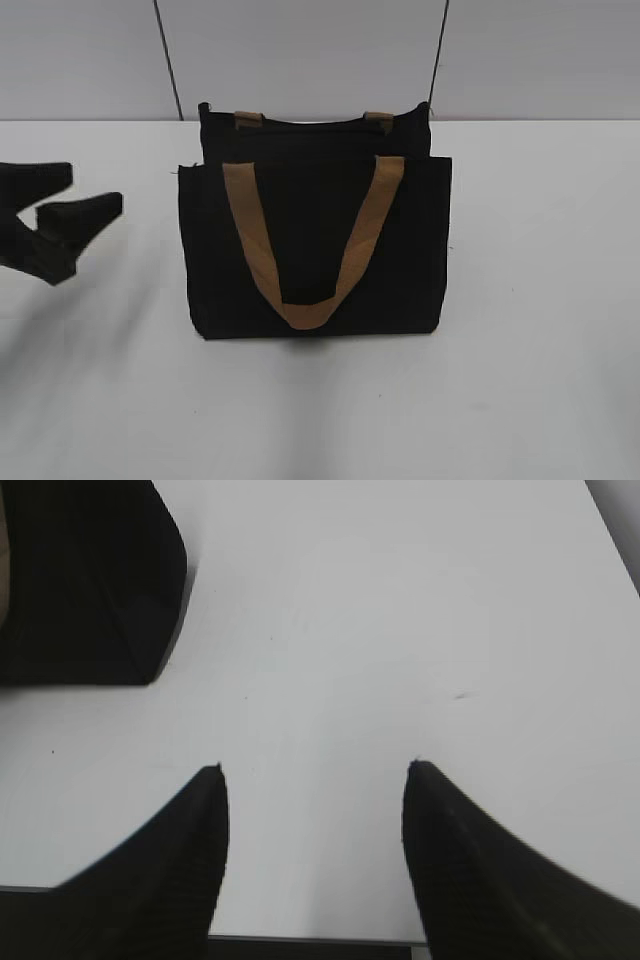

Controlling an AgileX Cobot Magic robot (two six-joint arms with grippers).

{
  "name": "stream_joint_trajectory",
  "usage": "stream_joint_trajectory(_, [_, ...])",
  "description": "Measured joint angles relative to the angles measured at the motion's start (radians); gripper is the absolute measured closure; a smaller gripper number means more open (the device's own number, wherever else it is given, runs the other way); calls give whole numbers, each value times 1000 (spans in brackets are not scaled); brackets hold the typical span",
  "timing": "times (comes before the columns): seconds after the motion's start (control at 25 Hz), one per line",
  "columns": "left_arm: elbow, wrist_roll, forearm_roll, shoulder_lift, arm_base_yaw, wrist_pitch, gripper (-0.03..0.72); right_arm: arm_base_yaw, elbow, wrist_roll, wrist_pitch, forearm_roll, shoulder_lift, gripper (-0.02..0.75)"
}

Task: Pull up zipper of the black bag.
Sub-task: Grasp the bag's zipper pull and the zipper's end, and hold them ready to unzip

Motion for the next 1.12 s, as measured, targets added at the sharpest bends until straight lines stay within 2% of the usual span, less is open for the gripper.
stream_joint_trajectory(0.16, [-57,-44,173,198,0,-73,159,0,0,0,0,0,0,302])
stream_joint_trajectory(0.36, [-187,-115,414,375,0,-127,159,0,0,0,0,0,0,302])
stream_joint_trajectory(0.56, [-262,-127,491,494,0,-136,159,0,0,0,0,0,0,302])
stream_joint_trajectory(0.8, [-362,-129,511,569,-15,-145,159,0,0,0,0,0,0,302])
stream_joint_trajectory(1.12, [-378,-131,524,582,-42,-133,159,0,0,0,0,0,0,302])
